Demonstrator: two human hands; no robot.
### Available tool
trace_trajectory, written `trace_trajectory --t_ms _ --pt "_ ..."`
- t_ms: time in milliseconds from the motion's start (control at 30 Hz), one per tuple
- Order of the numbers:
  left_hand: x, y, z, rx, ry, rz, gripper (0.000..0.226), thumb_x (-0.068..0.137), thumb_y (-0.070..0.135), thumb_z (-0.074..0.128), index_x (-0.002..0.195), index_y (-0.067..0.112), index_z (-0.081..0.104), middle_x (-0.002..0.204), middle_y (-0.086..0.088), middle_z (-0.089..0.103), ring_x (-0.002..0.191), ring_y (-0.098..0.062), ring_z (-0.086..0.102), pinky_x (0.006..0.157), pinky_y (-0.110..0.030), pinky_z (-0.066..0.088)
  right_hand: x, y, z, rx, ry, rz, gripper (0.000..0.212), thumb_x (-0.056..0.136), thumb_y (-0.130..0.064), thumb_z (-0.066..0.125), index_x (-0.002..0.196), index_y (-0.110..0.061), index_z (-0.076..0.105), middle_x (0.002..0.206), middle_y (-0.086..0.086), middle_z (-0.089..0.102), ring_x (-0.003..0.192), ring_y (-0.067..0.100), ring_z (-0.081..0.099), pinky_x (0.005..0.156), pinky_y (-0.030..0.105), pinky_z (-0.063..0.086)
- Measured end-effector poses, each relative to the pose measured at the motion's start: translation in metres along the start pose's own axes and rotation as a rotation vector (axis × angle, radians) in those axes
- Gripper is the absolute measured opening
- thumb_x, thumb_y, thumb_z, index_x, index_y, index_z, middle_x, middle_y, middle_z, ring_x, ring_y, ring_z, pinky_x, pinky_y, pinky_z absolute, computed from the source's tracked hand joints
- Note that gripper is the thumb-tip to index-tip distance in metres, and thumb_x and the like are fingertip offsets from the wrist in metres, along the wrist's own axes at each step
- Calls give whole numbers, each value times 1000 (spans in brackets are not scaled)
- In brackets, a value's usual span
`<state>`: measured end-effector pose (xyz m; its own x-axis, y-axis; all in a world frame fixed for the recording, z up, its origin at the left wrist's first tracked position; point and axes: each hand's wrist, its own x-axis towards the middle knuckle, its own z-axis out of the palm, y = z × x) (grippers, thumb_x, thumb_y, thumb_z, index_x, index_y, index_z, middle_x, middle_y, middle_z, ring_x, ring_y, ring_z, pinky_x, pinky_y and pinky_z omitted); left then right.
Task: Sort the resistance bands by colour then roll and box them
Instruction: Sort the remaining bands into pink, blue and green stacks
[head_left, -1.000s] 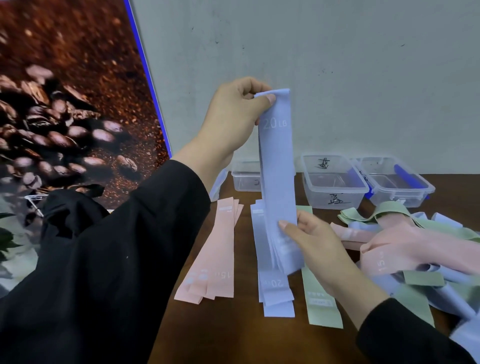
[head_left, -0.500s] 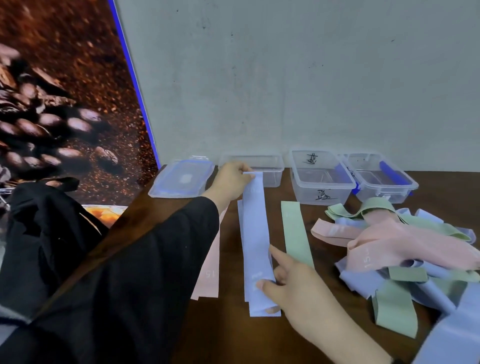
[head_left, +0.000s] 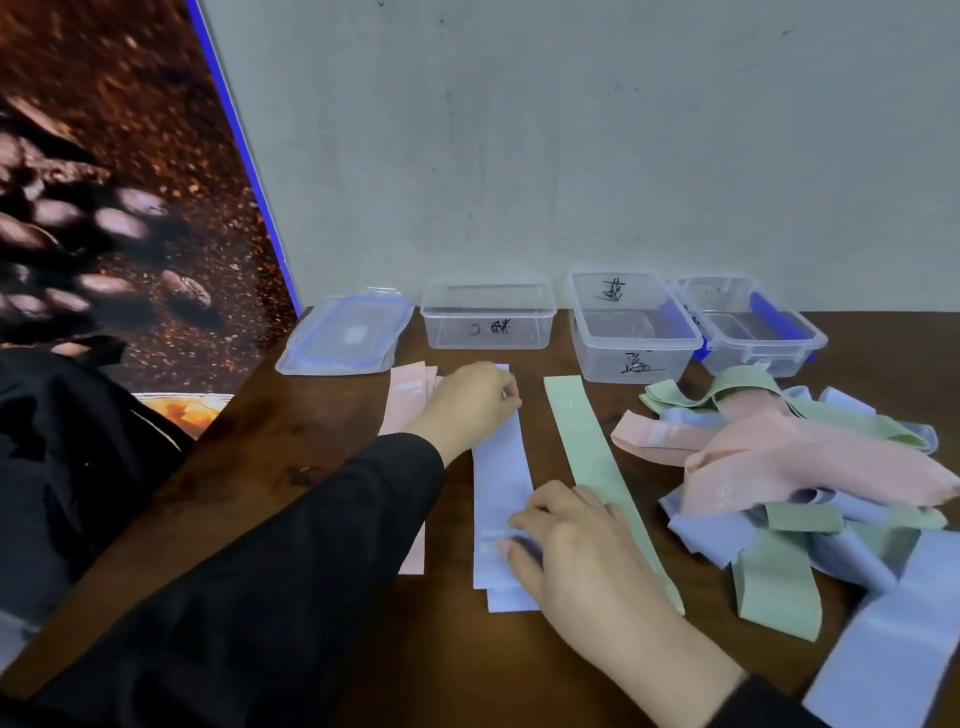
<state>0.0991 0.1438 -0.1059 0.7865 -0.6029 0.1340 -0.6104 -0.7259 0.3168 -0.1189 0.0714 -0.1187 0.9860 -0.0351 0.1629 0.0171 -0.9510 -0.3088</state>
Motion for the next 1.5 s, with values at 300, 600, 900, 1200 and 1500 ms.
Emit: trace_trajectory --t_ms 300,600,900,1200,1500 --pt "-43 76 -25 -258 319 145 27 102 35 52 87 15 64 69 -2 62 68 -23 57 62 -39 49 -20 43 -42 187 226 5 23 102 -38 55 113 -26 72 106 -15 63 98 -1 52 84 10 41" --pt "-96 190 -2 -223 5 679 23 100 39 54 89 24 68 78 9 63 72 -9 53 65 -40 49 -86 137 -114 232 94 177 29 93 -39 56 74 -20 67 61 -3 58 55 11 49 55 34 40" --pt "-123 209 50 -100 -396 961 26 93 40 67 111 22 70 101 8 58 90 -7 51 71 -30 45 -132 175 -115 219 -356 287 11 84 -42 67 72 -42 68 80 -19 66 72 6 57 72 34 51" --pt "-129 206 60 7 -194 1133 21 99 26 59 84 14 67 81 1 48 71 -14 39 62 -35 37 -131 178 -117 275 -380 249 21 82 -54 63 82 -35 72 87 -11 68 84 15 60 85 45 52" --pt "-107 218 4 -356 -99 626 22 107 25 38 88 22 49 78 8 48 77 -19 48 69 -38 42 -141 175 -122 501 39 171 31 84 -59 67 102 -34 72 104 -17 71 98 4 64 88 26 47"
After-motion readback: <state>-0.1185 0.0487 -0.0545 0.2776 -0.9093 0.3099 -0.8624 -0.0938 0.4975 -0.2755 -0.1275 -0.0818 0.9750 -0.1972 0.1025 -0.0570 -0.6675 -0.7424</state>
